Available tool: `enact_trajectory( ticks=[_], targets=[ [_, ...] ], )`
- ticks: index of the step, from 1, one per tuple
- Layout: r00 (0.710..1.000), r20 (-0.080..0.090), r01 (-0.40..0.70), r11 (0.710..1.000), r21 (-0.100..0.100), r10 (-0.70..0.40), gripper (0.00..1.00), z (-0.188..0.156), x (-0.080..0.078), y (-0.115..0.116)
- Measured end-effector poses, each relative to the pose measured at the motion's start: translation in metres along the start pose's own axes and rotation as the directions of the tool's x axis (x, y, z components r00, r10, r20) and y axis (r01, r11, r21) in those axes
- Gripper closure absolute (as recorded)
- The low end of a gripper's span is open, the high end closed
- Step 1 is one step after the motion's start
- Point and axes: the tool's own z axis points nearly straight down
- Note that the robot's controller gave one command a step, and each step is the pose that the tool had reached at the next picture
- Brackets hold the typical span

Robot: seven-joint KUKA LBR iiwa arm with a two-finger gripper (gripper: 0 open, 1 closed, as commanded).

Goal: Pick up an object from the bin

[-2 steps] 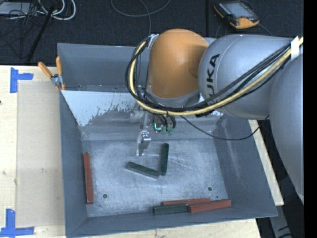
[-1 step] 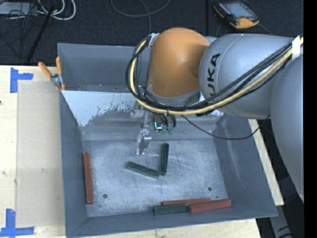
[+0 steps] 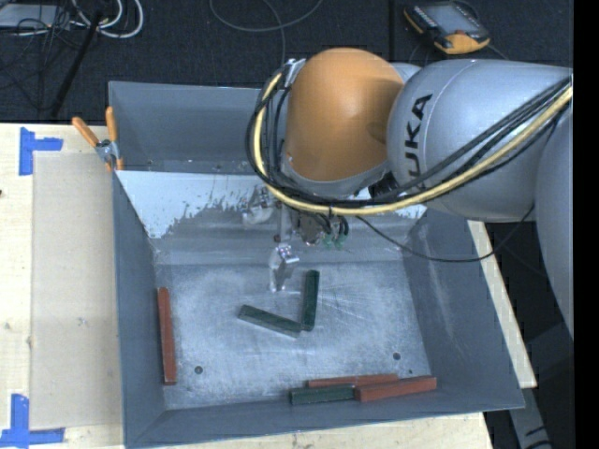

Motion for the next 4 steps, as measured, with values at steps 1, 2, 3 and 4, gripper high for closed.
enact_trajectory(
  ticks=[1,2,3,4],
  targets=[
    [0.984,0.007,0.18,0.984,0.001,-0.18,0.0,0.044,0.01,-0.009],
    [0.991,0.003,0.135,0.991,0.001,-0.135,0.0,0.113,0.017,-0.003],
    [0.99,0.005,0.137,0.991,0.0,-0.137,0.0,0.141,0.023,0.001],
    [0.976,0.01,0.218,0.976,0.0,-0.218,1.0,0.137,0.0,-0.032]
  ],
)
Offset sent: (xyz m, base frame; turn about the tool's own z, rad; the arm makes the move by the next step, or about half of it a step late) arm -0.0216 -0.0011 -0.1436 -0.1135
